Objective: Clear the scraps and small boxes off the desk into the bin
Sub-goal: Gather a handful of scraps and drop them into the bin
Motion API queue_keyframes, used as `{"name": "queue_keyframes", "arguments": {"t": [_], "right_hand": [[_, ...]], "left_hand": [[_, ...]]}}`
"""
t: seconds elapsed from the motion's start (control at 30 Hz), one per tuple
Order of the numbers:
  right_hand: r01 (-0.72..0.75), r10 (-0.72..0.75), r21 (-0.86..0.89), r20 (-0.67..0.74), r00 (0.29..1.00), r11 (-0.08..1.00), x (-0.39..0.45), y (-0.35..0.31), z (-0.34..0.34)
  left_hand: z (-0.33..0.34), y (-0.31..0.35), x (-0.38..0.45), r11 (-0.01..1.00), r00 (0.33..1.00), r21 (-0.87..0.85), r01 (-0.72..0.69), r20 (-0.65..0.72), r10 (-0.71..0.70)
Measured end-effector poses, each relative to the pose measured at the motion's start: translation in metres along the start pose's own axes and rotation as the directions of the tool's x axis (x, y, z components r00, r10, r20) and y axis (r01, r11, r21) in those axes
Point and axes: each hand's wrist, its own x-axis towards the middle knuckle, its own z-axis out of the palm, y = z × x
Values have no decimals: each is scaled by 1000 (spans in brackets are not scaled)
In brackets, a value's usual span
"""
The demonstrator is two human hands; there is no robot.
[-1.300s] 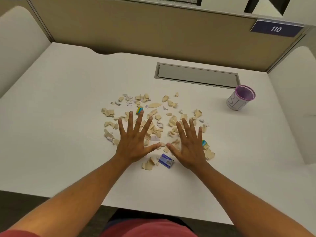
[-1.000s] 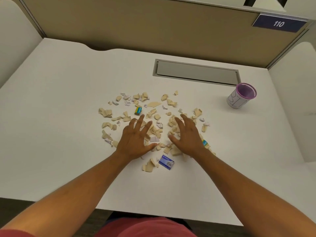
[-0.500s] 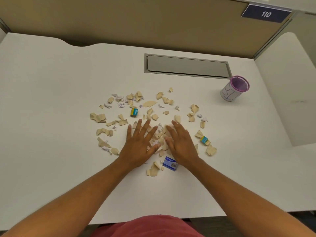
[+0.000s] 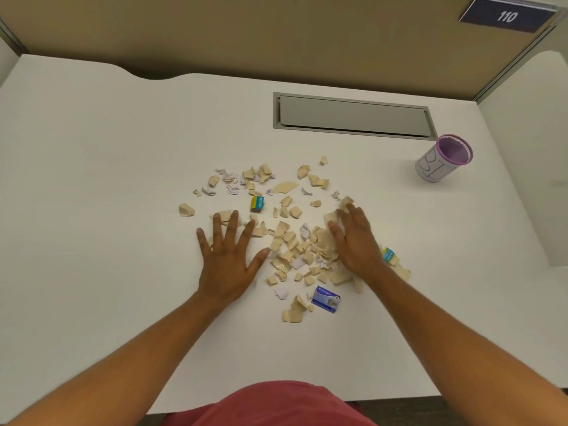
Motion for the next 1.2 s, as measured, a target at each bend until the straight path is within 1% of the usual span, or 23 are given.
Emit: {"name": "queue_keyframes", "arguments": {"t": [0.13, 0.23, 0.3, 0.33, 0.37, 0.43, 0.47, 0.53, 0.63, 0.73, 0.8, 0.93, 1.0, 1.03, 1.07, 1.13, 1.17, 1.2], "right_hand": [[125, -126, 31, 6, 992, 992, -23, -20, 14], [120, -116, 86, -53, 992, 989, -30, -24, 2], [110, -103, 76, -89, 991, 991, -35, -22, -11], [92, -88, 63, -63, 994, 994, -37, -21, -17], [62, -62, 50, -5, 998, 997, -39, -20, -22], [20, -17, -15, 142, 990, 1000, -41, -24, -27], [28, -15, -63, 198, 980, 998, -41, -27, -26], [69, -28, -153, 254, 967, 986, -38, -35, -21], [80, -10, -253, 266, 964, 964, -30, -45, -12], [97, -33, -298, 210, 977, 950, -29, -49, -3], [112, -69, -284, 159, 985, 952, -30, -49, 1], [199, -181, -246, 97, 979, 948, -31, -41, 6], [231, -217, -250, 84, 973, 940, -27, -34, 7], [239, -225, -245, 83, 971, 940, -25, -31, 6], [242, -228, -239, 84, 970, 940, -22, -28, 4], [233, -225, -190, 65, 972, 954, -16, -22, -2], [200, -196, -117, 43, 980, 973, -13, -20, -7], [136, -136, 5, 22, 990, 991, -11, -18, -15]], "left_hand": [[4, 28, 7, 997, 998, -55, -54, 10, 55], [-3, 39, 10, 982, 996, -169, -82, -34, 78], [-12, 41, 11, 984, 994, -144, -102, -56, 94], [-19, 43, 10, 990, 994, -90, -107, -43, 103], [-26, 46, 9, 994, 994, -39, -107, 3, 107], [-36, 56, 9, 995, 982, 8, -101, 162, 98], [-39, 64, 9, 995, 968, 21, -102, 234, 95], [-41, 80, 11, 993, 944, 50, -110, 318, 88], [-38, 96, 17, 989, 939, 100, -112, 336, 73], [-36, 102, 21, 991, 959, 93, -99, 274, 70], [-33, 102, 24, 996, 973, 34, -83, 219, 74], [-27, 94, 33, 995, 989, -68, -68, 124, 76], [-27, 94, 36, 989, 995, -150, -8, 97, 23], [-28, 95, 36, 975, 996, -215, 48, 87, -29], [-30, 97, 36, 950, 993, -292, 112, 76, -94], [-35, 102, 36, 858, 970, -456, 238, 67, -233], [-37, 106, 37, 801, 952, -524, 290, 74, -296], [-40, 111, 38, 734, 931, -589, 338, 94, -353]]}}
